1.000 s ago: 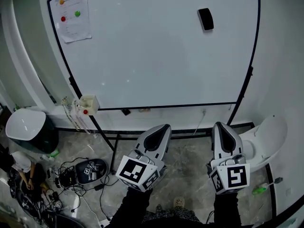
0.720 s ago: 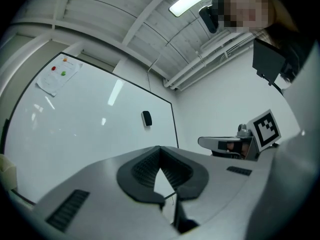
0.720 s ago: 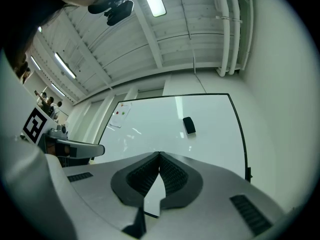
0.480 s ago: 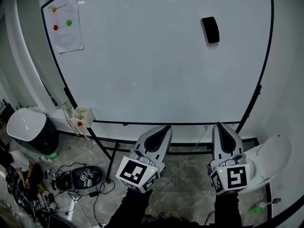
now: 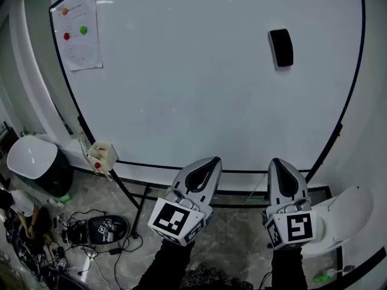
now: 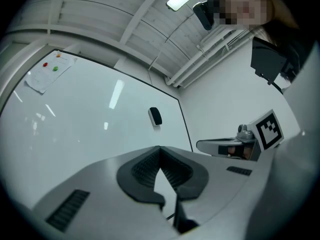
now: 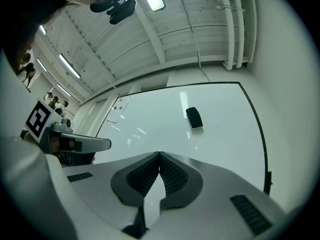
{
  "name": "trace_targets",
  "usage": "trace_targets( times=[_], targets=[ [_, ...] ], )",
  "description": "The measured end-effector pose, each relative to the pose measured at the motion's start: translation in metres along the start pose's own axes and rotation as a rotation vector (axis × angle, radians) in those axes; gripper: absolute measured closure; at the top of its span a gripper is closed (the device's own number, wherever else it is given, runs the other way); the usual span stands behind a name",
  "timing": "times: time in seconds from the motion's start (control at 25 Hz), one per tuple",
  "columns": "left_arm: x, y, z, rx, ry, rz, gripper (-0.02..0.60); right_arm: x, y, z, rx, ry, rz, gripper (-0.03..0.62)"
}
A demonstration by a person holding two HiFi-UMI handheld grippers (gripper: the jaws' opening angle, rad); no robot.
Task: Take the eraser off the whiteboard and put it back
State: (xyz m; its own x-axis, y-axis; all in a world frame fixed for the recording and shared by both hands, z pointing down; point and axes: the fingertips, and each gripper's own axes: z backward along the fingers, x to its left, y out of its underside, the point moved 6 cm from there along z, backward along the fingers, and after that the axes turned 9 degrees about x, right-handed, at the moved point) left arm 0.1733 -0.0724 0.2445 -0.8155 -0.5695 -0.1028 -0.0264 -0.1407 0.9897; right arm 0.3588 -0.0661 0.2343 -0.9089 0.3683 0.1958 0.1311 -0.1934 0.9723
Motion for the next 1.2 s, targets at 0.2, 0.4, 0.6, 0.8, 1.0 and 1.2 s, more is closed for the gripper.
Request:
trace_targets(
  times=[0.2,0.4,0.6,0.8,1.0,1.2],
  targets=[
    [0.033,0.008,-0.027,0.036,0.031,0.010,0.575,-0.004,0.001,-0.031,0.012,0.040,0.011,0.586],
    [0.073,-0.002,-0.051,0.020,0.069,-0.008,0.575,-0.009,-0.005,-0.069,-0.013,0.096,0.006,0.586],
    [0.094,0.001,-0.068,0.001,0.104,-0.004,0.575,-0.008,-0.007,-0.095,-0.039,0.119,0.009,0.586],
    [0.103,0.003,-0.083,-0.010,0.125,-0.031,0.575,-0.014,-0.012,-0.106,-0.068,0.140,0.031,0.586],
    [0.102,0.002,-0.100,-0.019,0.136,-0.028,0.575,-0.027,-0.015,-0.120,-0.075,0.127,0.074,0.585],
    [0.100,0.002,-0.117,-0.026,0.152,-0.008,0.575,-0.040,-0.023,-0.133,-0.113,0.070,0.113,0.585]
  ],
)
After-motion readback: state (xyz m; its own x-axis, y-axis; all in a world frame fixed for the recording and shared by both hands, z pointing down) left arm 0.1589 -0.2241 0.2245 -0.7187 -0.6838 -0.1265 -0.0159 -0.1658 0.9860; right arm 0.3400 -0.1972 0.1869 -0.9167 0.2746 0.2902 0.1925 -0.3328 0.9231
